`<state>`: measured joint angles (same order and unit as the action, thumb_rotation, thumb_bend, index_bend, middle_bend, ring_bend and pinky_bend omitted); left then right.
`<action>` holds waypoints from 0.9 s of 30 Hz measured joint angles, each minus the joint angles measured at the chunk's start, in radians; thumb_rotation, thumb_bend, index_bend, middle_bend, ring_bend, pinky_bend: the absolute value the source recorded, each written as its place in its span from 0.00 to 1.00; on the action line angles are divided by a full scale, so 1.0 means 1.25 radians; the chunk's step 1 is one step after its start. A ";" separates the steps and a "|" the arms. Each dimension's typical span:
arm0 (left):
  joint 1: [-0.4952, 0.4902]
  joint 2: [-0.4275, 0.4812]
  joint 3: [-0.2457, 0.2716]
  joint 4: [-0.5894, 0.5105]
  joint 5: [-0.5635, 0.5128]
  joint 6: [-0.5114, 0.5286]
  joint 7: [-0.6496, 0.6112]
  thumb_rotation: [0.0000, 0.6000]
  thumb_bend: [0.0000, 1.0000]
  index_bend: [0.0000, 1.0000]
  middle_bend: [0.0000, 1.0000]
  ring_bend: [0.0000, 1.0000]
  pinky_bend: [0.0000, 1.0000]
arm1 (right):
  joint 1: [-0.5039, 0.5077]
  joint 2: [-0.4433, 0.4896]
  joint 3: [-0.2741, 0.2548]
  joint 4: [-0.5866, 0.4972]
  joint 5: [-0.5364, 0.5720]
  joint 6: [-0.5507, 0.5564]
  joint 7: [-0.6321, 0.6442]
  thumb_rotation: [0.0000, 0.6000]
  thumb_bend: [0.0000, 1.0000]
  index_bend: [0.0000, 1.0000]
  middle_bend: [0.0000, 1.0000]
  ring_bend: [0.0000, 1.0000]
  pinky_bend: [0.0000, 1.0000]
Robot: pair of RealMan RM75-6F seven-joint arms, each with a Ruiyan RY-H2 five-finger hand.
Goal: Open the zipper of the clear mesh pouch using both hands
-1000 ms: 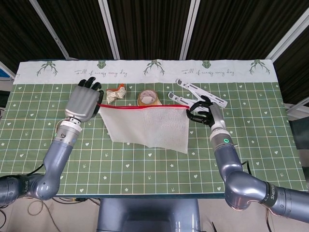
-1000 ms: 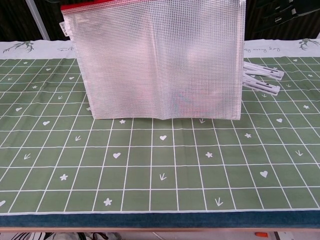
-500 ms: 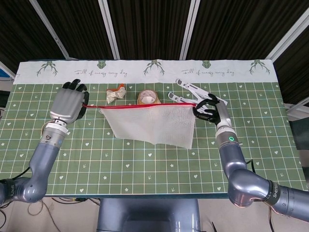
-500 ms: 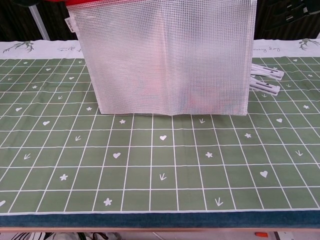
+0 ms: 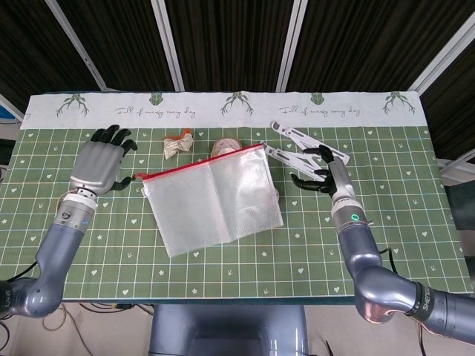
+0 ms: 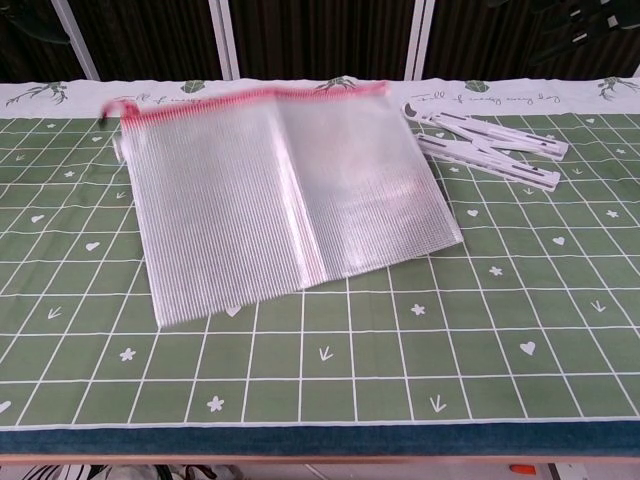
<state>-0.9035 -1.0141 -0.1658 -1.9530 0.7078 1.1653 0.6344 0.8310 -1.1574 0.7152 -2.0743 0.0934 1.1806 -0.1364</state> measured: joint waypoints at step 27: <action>0.351 0.027 0.184 -0.073 0.452 0.211 -0.243 1.00 0.11 0.06 0.00 0.00 0.00 | -0.308 0.168 -0.340 -0.087 -0.705 0.030 -0.027 1.00 0.12 0.00 0.00 0.00 0.20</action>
<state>-0.4653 -0.9802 0.0640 -2.0441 1.2729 1.4287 0.3307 0.4459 -0.9478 0.2906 -2.1827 -0.7884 1.2175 -0.1696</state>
